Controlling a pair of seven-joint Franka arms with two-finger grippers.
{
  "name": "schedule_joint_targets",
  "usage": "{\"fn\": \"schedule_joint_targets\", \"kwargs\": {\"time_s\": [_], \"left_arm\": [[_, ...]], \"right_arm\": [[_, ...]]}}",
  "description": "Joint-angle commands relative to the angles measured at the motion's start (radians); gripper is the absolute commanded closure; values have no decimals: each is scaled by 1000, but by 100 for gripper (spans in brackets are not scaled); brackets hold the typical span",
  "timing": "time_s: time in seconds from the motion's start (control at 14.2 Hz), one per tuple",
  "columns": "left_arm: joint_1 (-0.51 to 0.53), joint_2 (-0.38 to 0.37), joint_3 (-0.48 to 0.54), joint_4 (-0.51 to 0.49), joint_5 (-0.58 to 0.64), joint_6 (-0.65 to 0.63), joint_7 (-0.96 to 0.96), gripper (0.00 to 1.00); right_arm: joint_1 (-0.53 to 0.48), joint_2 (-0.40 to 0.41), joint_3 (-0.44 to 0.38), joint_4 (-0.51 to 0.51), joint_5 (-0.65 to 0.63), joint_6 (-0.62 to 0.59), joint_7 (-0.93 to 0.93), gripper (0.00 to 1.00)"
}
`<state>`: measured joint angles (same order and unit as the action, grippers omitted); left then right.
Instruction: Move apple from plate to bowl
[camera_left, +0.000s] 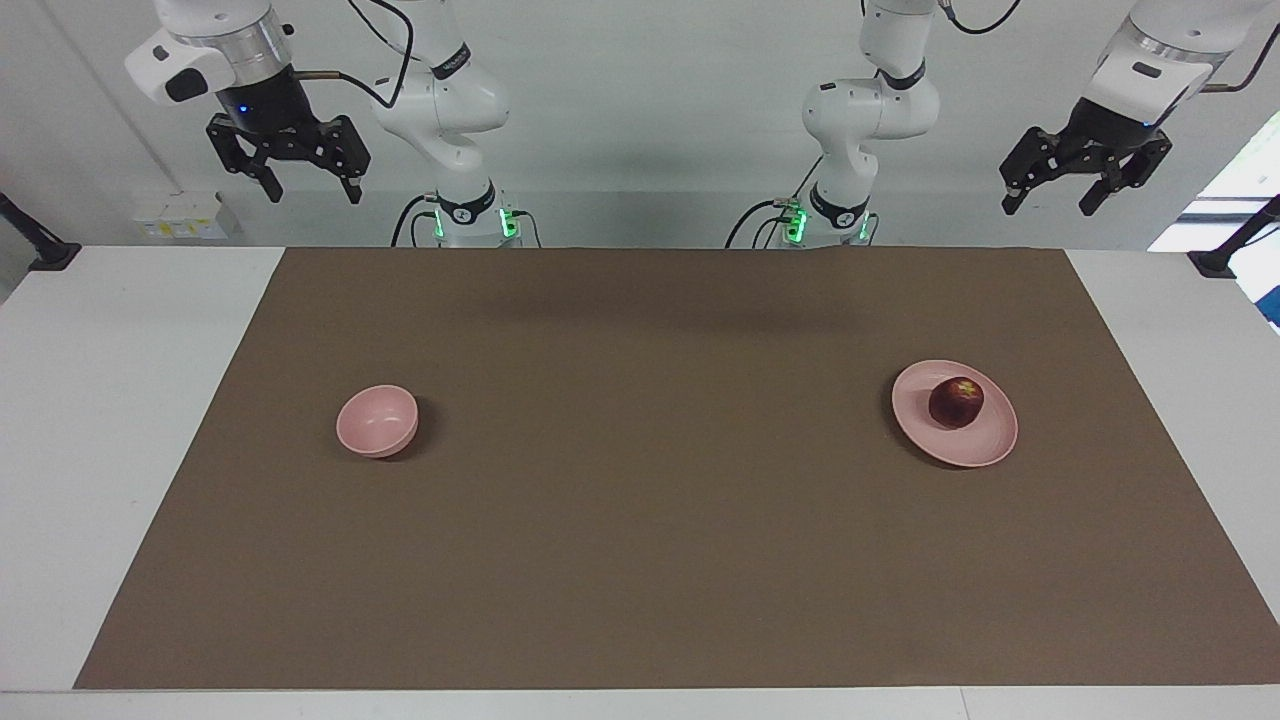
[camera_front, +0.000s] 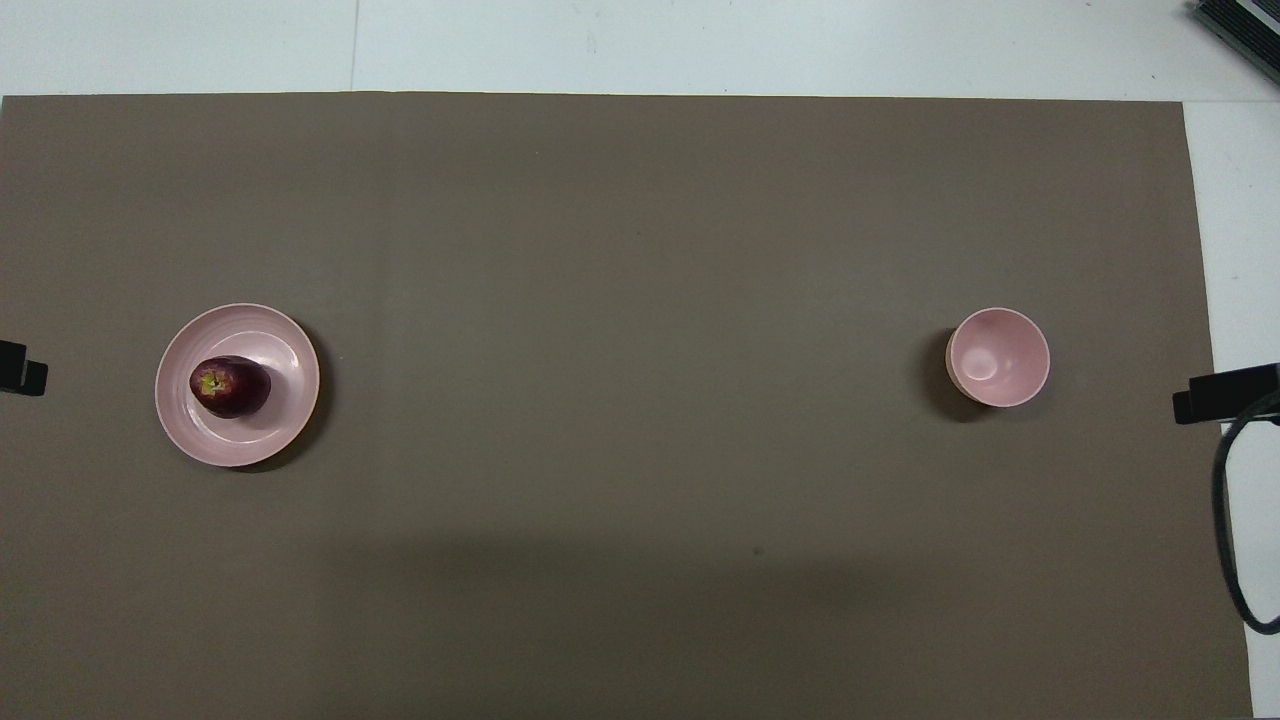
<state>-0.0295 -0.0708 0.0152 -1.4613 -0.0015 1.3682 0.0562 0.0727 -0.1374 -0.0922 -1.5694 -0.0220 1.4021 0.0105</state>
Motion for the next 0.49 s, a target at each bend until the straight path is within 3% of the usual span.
{"fn": "schedule_joint_targets", "kwargs": {"time_s": [0.0, 0.42], "left_arm": [[19, -29, -14, -34, 0, 3, 4, 0], [14, -29, -24, -30, 0, -3, -10, 0]], "right_arm": [[-8, -28, 3, -34, 4, 21, -6, 0], [-8, -28, 3, -34, 4, 23, -4, 0]]}}
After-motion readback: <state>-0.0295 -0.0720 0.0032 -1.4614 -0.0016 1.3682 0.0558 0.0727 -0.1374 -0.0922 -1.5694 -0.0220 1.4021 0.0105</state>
